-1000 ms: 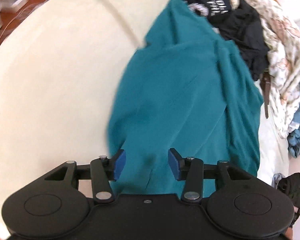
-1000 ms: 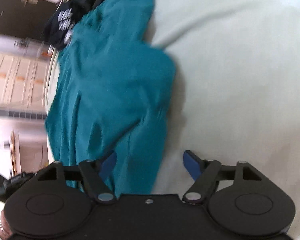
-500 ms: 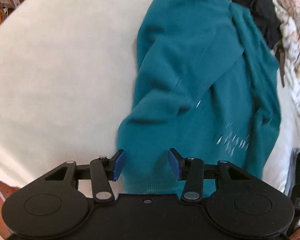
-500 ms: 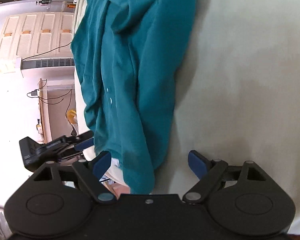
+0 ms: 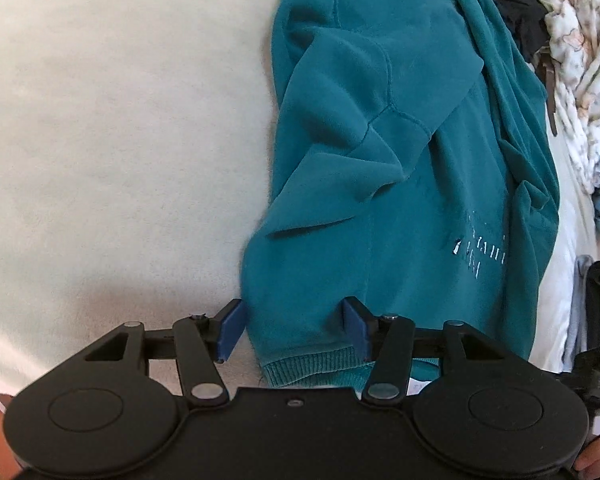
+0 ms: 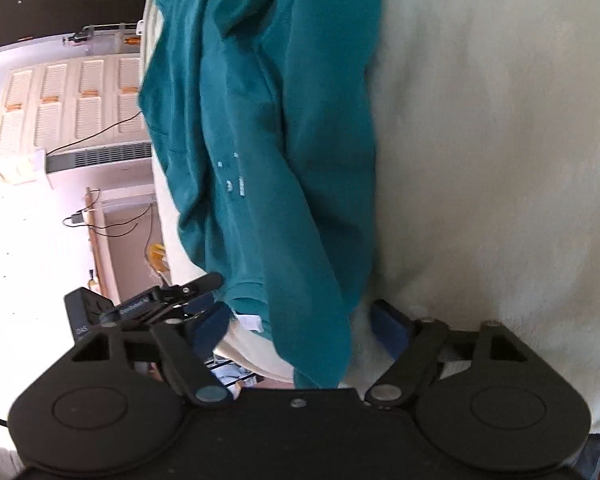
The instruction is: Fold clothes
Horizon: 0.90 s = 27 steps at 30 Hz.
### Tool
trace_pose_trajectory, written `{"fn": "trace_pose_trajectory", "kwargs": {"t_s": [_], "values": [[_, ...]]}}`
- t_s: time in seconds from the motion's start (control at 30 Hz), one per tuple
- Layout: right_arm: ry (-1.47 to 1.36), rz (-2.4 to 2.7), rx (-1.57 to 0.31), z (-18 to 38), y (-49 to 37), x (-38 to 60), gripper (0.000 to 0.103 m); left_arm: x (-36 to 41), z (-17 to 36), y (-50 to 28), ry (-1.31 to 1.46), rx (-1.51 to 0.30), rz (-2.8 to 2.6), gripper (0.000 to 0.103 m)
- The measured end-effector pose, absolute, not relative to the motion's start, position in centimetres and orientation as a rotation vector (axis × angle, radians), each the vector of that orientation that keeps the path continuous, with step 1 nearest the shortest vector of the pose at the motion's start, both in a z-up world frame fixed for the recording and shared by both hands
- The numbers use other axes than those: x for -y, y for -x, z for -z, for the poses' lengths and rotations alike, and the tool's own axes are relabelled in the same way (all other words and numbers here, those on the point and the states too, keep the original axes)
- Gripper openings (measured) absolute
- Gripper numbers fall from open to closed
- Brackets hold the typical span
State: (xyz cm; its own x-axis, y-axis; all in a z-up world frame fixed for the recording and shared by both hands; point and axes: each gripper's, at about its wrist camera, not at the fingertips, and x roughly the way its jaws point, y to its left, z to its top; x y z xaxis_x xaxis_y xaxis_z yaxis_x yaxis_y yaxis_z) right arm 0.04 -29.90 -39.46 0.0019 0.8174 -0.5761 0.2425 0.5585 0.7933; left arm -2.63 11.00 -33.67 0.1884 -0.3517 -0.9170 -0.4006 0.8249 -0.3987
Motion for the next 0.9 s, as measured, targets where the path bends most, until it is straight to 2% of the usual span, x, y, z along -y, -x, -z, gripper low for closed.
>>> {"fn": "trace_pose_trajectory", "kwargs": {"t_s": [0.23,0.37,0.4,0.47,0.57,0.63,0.7,0.73,0.77,0.9], "values": [[-0.999,-0.519,-1.538,40.0,0.4,28.7,0.078,-14.4,34.3,4.3,0.841,-1.39,-0.028,0.058],[-0.999,-0.531,-1.552,40.3,1.3,28.3,0.059,-14.8,35.1,3.9,0.883,-1.376,0.005,0.06],[-0.996,-0.513,-1.561,40.8,1.6,28.2,0.047,-14.7,35.4,3.6,0.884,-1.372,0.015,0.06],[-1.042,-0.459,-1.556,41.5,1.9,28.0,0.03,-14.4,36.2,2.8,0.892,-1.37,0.036,0.06],[-1.073,-0.418,-1.549,42.0,2.1,27.8,0.021,-14.2,36.3,2.8,0.884,-1.367,0.049,0.06],[-1.078,-0.411,-1.549,42.1,2.2,27.8,0.02,-14.3,36.5,3.0,0.92,-1.362,0.04,0.058],[-1.076,-0.414,-1.552,41.9,2.2,27.5,0.02,-14.6,36.5,3.5,0.955,-1.361,0.02,0.042],[-1.074,-0.415,-1.554,41.8,2.2,27.4,0.019,-14.6,36.4,3.6,0.945,-1.378,0.013,0.021],[-1.077,-0.417,-1.553,41.7,2.3,27.4,0.018,-14.2,36.4,3.4,0.949,-1.385,0.024,0.011],[-1.083,-0.46,-1.53,40.1,1.8,27.2,0.011,-13.6,34.5,2.9,0.92,-1.357,0.052,0.005]]}}
